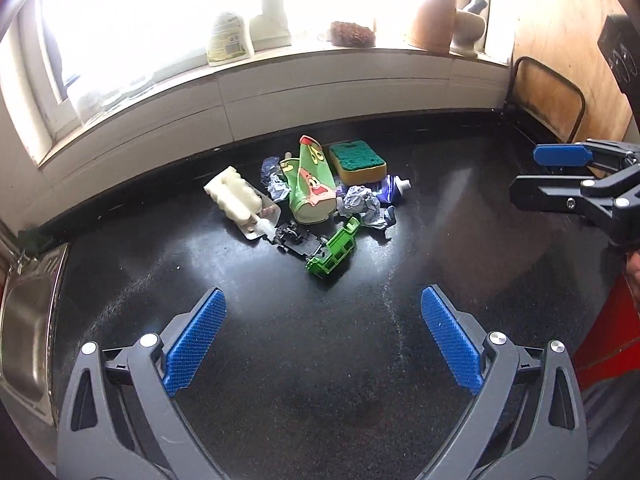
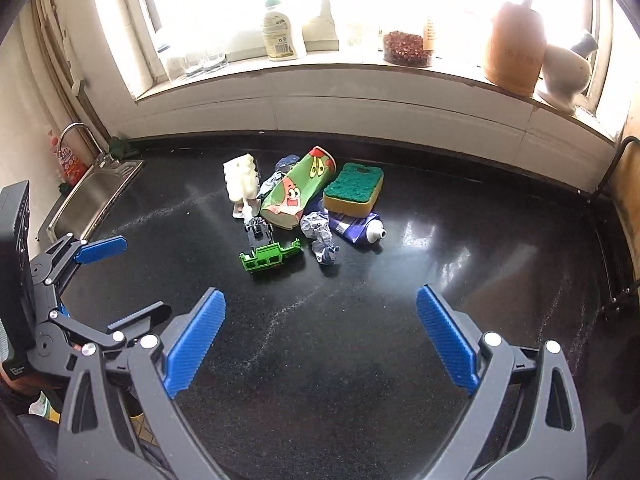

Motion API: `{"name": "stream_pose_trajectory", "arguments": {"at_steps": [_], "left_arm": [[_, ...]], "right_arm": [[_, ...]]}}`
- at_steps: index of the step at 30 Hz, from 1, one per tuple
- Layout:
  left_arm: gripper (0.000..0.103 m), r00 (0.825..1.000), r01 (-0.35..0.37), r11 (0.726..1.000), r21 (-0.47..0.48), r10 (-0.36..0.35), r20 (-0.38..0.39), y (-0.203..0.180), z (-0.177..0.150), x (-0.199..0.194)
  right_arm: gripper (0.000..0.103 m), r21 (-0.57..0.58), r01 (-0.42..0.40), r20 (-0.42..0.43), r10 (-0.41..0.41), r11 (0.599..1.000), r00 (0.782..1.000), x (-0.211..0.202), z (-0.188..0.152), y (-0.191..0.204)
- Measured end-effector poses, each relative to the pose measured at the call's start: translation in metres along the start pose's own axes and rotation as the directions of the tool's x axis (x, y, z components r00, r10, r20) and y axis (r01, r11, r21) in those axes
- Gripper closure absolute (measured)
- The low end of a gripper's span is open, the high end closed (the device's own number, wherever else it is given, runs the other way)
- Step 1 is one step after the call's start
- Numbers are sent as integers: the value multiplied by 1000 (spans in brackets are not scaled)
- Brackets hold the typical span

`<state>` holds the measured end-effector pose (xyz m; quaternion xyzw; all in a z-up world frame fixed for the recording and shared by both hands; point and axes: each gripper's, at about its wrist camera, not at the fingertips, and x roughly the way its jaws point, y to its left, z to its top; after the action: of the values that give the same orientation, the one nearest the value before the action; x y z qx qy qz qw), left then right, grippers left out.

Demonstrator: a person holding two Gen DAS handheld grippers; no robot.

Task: Collect trash
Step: 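Grasp the green toy truck with the left tool while the right tool grasps crumpled foil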

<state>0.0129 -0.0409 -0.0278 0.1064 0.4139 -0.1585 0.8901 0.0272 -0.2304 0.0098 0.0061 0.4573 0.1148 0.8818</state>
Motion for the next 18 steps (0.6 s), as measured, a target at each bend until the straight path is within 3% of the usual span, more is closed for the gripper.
{"name": "stream_pose_trajectory", "arguments": {"at_steps": [7,13,18], "left_arm": [[8,1000,13,999,29,-13,-15,-8,4,39],[9,1000,24,998,60,-23,-16,-11,8,76],[27,999,36,992,124,-32,-30,-15,13,109]], "right_arm": [[14,-56,-51,-62,47,997,997,40,15,-4],[22,-107,-90,-137,75,990,988,98,31,-6],[33,-136,-122,-199,93,983,976,146,39,-8]]}}
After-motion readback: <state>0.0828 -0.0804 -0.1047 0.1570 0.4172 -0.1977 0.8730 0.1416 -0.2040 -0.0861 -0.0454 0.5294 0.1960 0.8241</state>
